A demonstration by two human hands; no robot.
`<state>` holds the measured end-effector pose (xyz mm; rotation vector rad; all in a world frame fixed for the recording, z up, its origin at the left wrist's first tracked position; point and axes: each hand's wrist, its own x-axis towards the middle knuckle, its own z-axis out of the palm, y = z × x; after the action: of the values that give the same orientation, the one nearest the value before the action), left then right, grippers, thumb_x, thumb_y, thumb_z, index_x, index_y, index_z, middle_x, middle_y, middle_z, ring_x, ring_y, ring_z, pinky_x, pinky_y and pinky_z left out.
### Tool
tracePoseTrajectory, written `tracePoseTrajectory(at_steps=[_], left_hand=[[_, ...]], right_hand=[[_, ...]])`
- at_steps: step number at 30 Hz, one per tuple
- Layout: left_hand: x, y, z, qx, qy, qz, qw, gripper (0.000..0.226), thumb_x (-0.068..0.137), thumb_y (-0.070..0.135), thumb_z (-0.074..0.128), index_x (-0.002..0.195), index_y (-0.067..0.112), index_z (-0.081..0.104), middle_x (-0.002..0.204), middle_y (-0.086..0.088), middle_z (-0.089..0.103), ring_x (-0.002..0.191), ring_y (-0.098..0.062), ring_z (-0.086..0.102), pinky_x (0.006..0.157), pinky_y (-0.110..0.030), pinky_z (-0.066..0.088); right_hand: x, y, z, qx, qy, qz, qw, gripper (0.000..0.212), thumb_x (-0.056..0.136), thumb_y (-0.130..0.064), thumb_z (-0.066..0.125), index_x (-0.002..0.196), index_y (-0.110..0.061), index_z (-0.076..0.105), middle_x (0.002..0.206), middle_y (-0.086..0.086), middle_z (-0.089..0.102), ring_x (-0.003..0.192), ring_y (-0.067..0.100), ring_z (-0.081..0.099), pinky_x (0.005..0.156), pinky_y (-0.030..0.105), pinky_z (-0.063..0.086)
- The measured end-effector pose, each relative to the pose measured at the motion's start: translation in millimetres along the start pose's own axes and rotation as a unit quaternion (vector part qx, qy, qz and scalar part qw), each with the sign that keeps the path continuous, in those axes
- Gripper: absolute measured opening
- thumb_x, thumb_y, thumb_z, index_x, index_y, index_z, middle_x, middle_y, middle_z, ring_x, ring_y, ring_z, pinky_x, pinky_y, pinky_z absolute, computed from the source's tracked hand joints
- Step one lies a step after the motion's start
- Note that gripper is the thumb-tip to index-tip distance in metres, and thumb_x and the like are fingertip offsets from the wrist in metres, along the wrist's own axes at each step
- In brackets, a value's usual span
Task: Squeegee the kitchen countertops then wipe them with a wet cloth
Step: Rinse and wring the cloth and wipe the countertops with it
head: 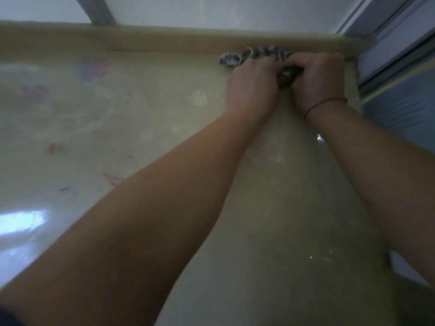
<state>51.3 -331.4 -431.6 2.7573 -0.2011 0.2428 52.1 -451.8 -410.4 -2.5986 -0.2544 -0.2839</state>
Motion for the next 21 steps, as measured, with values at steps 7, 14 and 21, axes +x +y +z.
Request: tracePoseTrajectory(at_steps=[7, 14, 21], left_hand=[[-28, 4, -9, 0.004, -0.053, -0.005, 0.999, 0.031, 0.087, 0.035, 0.046, 0.106, 0.025, 0.068, 0.099, -0.004, 0.070, 0.094, -0.029, 0.064, 0.065, -0.032, 0.042], [-181, 8, -53, -0.035, -0.065, 0.078, 0.994, 0.024, 0.083, 0.037, 0.060, 0.104, 0.030, 0.069, 0.102, 0.007, 0.071, 0.088, -0.019, 0.067, 0.059, -0.026, 0.043], [-353, 13, -92, -0.114, -0.064, 0.145, 0.981, 0.018, 0.069, 0.029, 0.074, 0.086, 0.029, 0.075, 0.089, 0.013, 0.072, 0.081, -0.006, 0.066, 0.066, -0.016, 0.039]], right_hand=[[-30, -5, 5, -0.066, 0.010, 0.067, 0.996, 0.040, 0.075, -0.028, 0.048, 0.101, -0.023, 0.077, 0.100, 0.011, 0.074, 0.097, 0.033, 0.067, 0.084, 0.035, 0.052], [-180, -52, -3, -0.021, 0.034, 0.068, 0.997, 0.036, 0.072, -0.023, 0.044, 0.084, -0.015, 0.077, 0.089, 0.008, 0.074, 0.080, 0.028, 0.070, 0.067, 0.034, 0.055], [-355, -123, -30, 0.020, 0.055, 0.049, 0.997, 0.029, 0.069, -0.006, 0.044, 0.074, -0.011, 0.072, 0.079, 0.003, 0.070, 0.076, 0.019, 0.065, 0.070, 0.023, 0.048]])
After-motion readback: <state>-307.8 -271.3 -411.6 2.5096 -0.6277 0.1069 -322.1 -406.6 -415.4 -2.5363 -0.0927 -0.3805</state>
